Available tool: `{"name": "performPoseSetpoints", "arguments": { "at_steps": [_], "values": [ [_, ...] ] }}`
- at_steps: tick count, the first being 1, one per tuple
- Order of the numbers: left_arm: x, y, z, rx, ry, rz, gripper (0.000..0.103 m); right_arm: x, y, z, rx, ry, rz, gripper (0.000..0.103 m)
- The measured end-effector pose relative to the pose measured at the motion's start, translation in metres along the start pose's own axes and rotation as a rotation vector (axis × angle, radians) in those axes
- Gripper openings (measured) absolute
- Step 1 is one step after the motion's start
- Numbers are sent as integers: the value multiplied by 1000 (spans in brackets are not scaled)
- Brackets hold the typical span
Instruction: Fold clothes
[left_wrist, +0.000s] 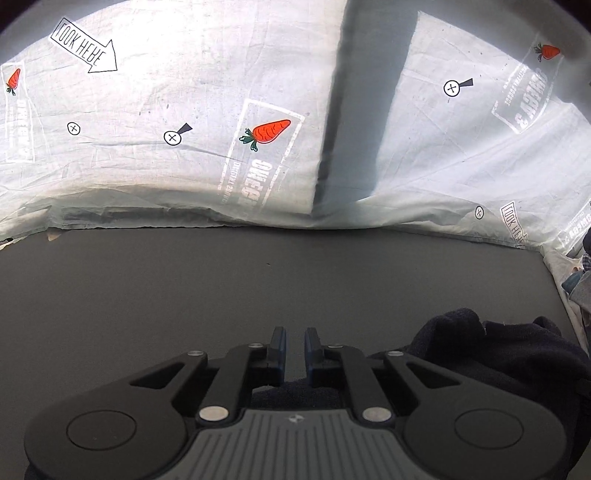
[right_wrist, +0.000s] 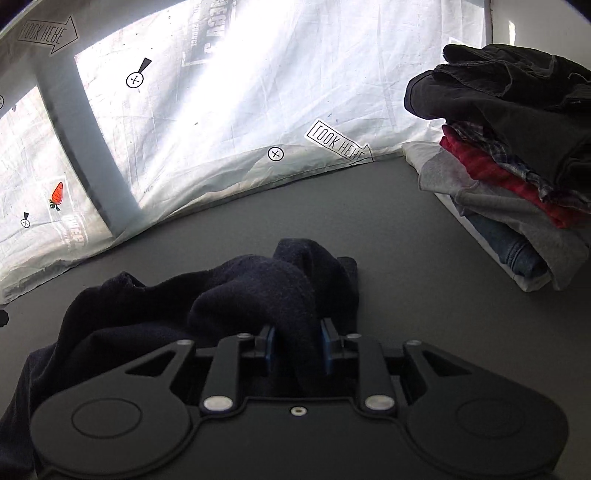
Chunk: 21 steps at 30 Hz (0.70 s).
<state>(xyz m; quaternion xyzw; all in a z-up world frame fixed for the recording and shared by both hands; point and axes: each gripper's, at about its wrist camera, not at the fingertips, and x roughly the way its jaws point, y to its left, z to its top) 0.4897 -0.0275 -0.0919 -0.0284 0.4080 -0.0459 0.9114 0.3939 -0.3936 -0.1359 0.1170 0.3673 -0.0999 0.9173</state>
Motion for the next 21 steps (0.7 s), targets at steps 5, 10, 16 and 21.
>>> {"name": "performPoseSetpoints", "arguments": {
  "at_steps": [5,10,16,21],
  "values": [
    [8,-17,-10,35,30,-87,54,-10,5,5,-46,-59,36,45],
    [28,-51,-4,157,39,-146,69,6,13,24,-85,-67,84,50],
    [77,-71,-3,244,127,-121,73,61,25,32,-163,110,69,52],
    [102,-62,-4,158,184,-143,15,67,24,20,-162,127,82,26]
  ]
}}
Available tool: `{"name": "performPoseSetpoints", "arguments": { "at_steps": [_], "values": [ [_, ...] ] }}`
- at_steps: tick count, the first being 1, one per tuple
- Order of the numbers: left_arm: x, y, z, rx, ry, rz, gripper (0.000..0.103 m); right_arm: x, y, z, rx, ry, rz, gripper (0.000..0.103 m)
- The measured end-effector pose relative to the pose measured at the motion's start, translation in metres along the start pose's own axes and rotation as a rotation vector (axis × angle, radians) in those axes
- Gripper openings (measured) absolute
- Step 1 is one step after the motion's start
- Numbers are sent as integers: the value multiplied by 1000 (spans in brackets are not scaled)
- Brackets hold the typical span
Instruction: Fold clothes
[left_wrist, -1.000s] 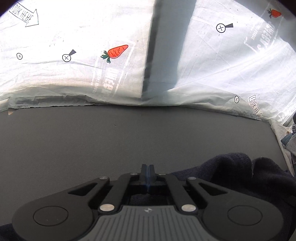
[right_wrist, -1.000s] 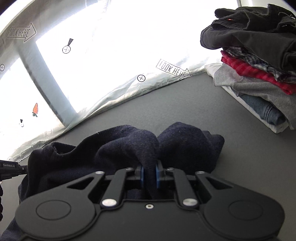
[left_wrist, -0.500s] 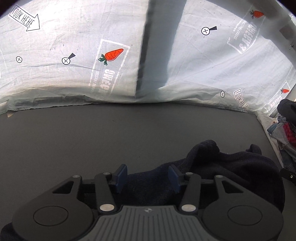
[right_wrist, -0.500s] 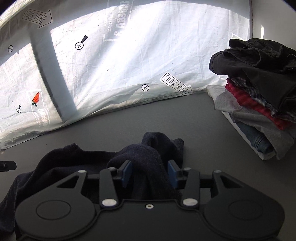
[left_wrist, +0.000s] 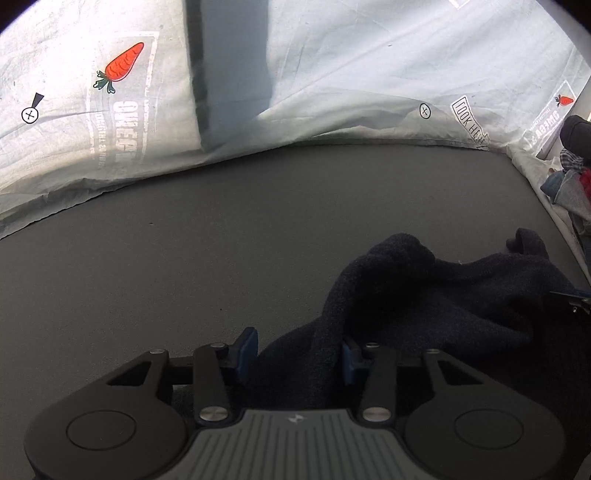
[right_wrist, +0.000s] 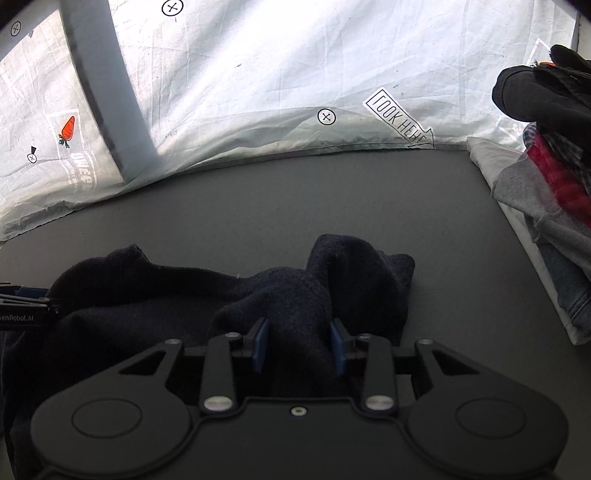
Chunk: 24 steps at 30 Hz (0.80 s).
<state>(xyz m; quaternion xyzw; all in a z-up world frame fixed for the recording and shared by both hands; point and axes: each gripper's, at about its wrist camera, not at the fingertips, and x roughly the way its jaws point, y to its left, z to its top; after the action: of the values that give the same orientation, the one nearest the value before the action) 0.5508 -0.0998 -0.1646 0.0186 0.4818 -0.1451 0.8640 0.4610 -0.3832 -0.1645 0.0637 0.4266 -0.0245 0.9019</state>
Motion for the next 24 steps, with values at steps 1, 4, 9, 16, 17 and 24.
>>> {"name": "performPoseSetpoints", "arguments": {
  "at_steps": [1,4,9,16,17,24],
  "values": [
    [-2,3,0,-27,-11,0,11,-4,0,0,-6,-16,-8,23],
    [-15,12,2,-90,-60,3,9,-23,4,3,-44,-85,-60,12],
    [-74,19,15,-126,-241,64,6,-66,13,14,-100,-247,-120,9],
    [-194,24,23,-141,-524,145,6,-144,46,38,-182,-536,-134,8],
    [-208,24,22,-147,-554,160,6,-157,52,43,-192,-572,-125,8],
    [-307,25,13,-225,-743,205,6,-220,73,66,-203,-716,-13,8]
  ]
}}
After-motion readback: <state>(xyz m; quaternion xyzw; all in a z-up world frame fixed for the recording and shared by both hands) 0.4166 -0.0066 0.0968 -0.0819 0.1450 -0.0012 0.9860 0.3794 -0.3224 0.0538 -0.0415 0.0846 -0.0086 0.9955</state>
